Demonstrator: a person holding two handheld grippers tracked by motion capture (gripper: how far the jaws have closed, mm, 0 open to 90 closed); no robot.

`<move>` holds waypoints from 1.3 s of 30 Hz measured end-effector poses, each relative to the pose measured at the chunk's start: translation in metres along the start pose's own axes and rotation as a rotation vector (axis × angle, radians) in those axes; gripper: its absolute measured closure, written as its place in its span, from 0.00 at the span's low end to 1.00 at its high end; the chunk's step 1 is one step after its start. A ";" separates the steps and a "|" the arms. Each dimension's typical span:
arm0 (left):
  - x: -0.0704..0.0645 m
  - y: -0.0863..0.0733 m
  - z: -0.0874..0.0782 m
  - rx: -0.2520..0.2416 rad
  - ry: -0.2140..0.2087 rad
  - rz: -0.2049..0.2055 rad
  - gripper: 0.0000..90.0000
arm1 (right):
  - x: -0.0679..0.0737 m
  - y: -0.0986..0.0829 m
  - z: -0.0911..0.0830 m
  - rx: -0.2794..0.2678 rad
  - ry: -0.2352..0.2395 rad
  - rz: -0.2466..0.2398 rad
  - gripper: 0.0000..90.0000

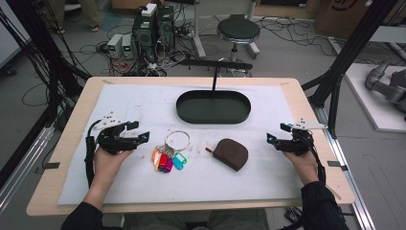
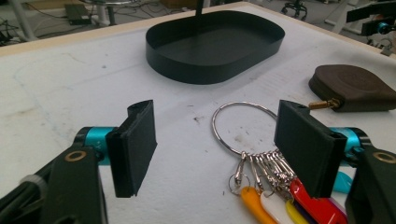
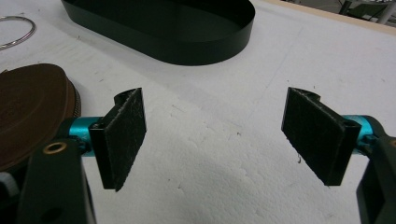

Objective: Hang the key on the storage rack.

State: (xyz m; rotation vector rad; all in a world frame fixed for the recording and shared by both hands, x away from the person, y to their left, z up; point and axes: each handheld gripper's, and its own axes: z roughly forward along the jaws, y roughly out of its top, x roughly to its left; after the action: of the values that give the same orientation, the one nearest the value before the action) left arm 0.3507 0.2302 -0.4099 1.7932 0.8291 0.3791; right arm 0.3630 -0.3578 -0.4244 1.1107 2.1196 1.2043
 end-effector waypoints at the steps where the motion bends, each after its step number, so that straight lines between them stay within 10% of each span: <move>1: 0.000 0.000 0.000 0.000 0.000 0.000 0.37 | 0.000 0.000 0.000 0.001 -0.001 -0.004 0.25; 19: -0.012 0.005 0.046 0.109 -0.012 -0.121 0.56 | 0.001 0.000 0.002 0.009 0.003 -0.013 0.26; 39: -0.020 0.003 0.094 0.340 0.113 -0.176 0.78 | 0.001 -0.001 0.002 0.015 0.006 -0.018 0.26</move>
State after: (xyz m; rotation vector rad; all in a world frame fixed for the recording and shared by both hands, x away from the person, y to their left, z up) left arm 0.3951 0.1508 -0.4398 2.0035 1.1777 0.2353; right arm 0.3631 -0.3559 -0.4257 1.0934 2.1415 1.1874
